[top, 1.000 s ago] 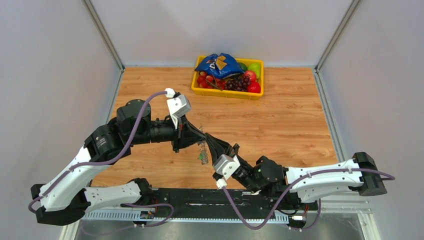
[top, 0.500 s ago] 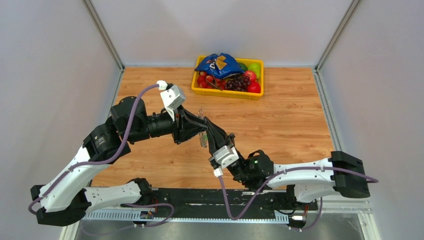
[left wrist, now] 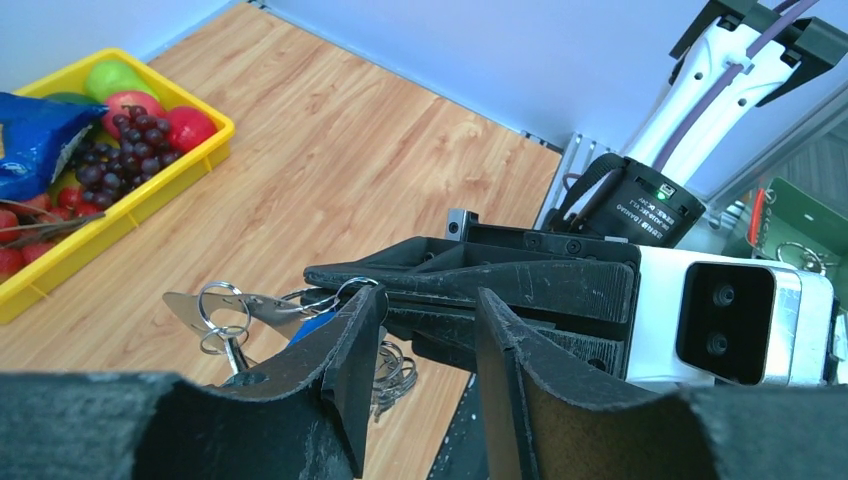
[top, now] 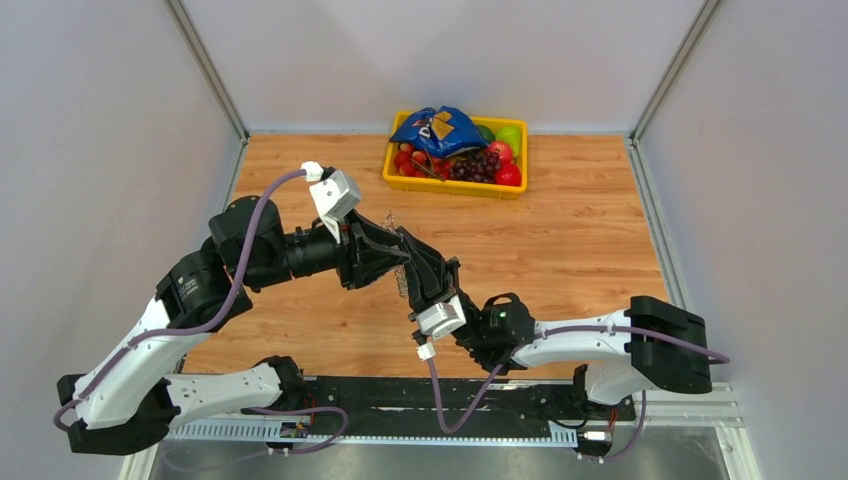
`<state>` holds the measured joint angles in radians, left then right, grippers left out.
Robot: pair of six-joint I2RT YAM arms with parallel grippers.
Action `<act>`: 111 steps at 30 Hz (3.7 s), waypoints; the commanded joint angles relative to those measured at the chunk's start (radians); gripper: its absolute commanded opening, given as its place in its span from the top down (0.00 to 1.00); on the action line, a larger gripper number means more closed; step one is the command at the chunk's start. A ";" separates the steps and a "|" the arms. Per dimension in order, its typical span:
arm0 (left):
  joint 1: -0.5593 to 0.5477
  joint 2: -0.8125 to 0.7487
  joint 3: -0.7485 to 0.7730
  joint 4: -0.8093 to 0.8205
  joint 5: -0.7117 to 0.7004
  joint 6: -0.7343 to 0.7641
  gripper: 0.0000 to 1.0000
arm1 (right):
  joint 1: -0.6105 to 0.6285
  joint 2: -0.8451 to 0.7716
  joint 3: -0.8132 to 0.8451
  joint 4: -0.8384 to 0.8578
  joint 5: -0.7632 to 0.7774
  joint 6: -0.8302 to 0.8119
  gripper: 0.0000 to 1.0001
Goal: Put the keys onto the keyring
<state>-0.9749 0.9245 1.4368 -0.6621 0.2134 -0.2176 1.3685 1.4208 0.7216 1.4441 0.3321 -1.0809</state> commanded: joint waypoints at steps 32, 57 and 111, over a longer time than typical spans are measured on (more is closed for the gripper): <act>-0.028 0.131 0.213 -0.135 -0.084 0.119 0.41 | -0.037 -0.024 0.107 0.301 -0.077 0.056 1.00; -0.028 0.123 0.223 -0.006 -0.163 0.322 0.37 | -0.037 -0.038 0.095 0.300 -0.057 0.092 1.00; -0.027 -0.192 -0.204 0.375 0.062 0.073 0.30 | -0.031 -0.822 0.011 -0.983 -0.281 0.868 1.00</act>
<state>-1.0000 0.7284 1.2350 -0.3809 0.1642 -0.1055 1.3365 0.6216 0.7231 0.4370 0.1715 -0.3264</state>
